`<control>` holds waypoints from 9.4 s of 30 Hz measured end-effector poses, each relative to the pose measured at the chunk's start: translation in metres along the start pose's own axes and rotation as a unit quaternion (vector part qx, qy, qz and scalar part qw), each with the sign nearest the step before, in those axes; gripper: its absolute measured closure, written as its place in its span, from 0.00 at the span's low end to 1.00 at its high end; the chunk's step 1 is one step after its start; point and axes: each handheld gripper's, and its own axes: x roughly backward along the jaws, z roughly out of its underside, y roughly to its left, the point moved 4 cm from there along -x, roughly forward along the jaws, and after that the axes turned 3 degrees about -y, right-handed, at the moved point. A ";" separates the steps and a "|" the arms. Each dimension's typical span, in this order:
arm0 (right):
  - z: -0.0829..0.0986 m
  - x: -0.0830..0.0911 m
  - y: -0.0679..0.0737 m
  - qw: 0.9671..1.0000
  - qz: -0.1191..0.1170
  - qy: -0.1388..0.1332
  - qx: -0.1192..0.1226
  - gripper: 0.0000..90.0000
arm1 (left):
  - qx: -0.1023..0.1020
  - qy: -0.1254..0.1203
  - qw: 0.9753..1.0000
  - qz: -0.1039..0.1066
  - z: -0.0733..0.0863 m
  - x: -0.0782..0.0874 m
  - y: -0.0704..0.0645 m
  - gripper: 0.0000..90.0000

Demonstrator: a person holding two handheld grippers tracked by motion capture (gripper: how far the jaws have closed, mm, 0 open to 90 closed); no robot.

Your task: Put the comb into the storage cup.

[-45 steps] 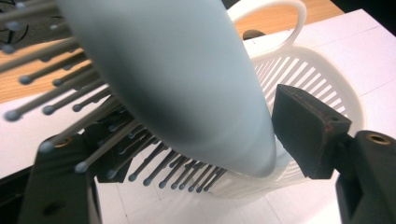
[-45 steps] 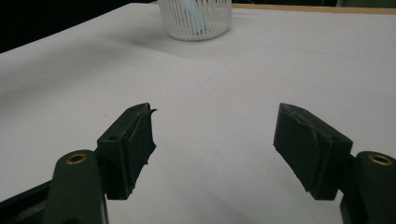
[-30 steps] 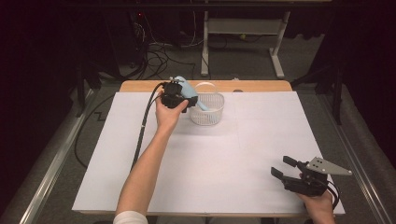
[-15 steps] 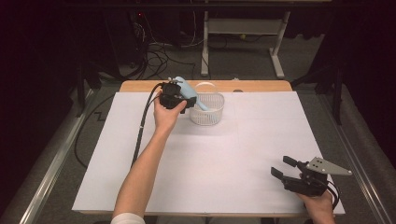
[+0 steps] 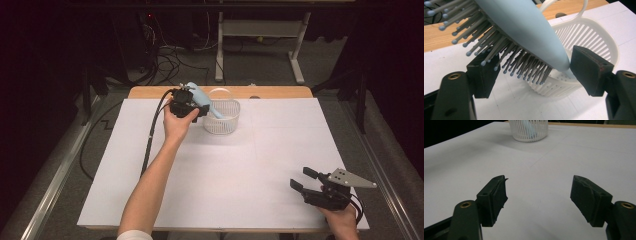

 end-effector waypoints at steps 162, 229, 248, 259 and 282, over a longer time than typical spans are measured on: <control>-0.001 0.001 -0.001 1.000 0.008 -0.003 -0.001 0.32 | -0.057 -0.074 0.996 0.001 0.033 0.086 0.003 0.34; -0.001 0.001 -0.001 1.000 0.010 -0.003 -0.001 0.33 | -0.063 -0.086 0.994 0.008 0.059 0.106 0.003 0.34; -0.001 0.001 -0.001 1.000 0.010 -0.003 -0.001 0.32 | -0.061 -0.090 0.994 0.006 0.068 0.114 0.005 0.34; -0.001 0.001 -0.001 1.000 0.010 -0.003 -0.002 0.32 | -0.058 -0.093 0.994 0.008 0.074 0.116 0.005 0.34; -0.001 0.001 0.000 1.000 0.010 -0.003 -0.001 0.32 | -0.048 -0.099 0.994 0.007 0.087 0.124 0.010 0.34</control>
